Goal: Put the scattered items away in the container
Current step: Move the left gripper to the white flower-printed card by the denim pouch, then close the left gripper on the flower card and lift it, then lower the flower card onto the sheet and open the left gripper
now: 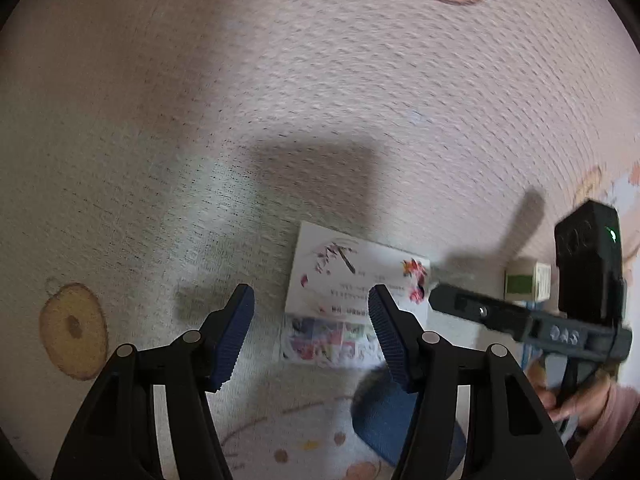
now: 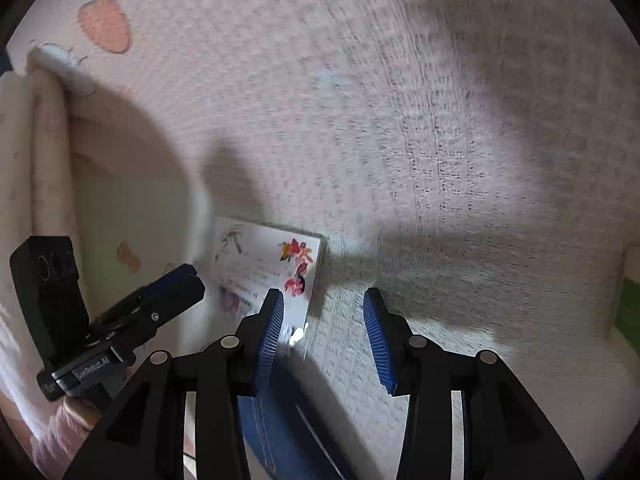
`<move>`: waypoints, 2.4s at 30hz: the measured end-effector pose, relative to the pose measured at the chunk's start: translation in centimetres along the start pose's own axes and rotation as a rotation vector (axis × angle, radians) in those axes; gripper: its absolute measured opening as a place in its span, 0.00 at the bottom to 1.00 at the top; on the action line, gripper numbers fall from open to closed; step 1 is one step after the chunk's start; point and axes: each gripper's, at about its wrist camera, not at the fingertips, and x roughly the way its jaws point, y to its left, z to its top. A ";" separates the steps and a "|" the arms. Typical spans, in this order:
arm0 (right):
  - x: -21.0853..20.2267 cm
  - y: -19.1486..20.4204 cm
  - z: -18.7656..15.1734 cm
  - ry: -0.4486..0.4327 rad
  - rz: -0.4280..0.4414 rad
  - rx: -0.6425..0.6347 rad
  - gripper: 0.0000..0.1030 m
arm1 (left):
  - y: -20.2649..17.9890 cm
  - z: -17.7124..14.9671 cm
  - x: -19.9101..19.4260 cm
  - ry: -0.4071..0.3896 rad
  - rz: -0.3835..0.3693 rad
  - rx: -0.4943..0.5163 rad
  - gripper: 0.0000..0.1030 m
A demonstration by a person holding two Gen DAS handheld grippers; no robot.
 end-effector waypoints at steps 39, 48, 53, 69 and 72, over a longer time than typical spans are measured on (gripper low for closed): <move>-23.6 5.8 -11.5 -0.359 -0.264 -0.240 0.14 | -13.7 -8.6 -9.8 -0.040 -0.372 0.185 0.40; -22.5 -0.9 -19.0 -0.194 -0.315 -0.114 0.14 | -15.5 -15.2 -6.0 0.142 -0.374 0.234 0.40; -20.3 -5.3 -22.2 -0.089 -0.286 0.006 0.14 | -19.7 -16.9 -2.4 0.199 -0.339 0.321 0.40; -23.3 -4.8 -25.4 -0.069 -0.285 -0.030 0.14 | -22.4 -20.8 -4.2 0.269 -0.298 0.464 0.40; -22.0 -5.5 -25.1 -0.059 -0.296 -0.038 0.14 | -21.9 -20.9 -1.9 0.282 -0.259 0.452 0.40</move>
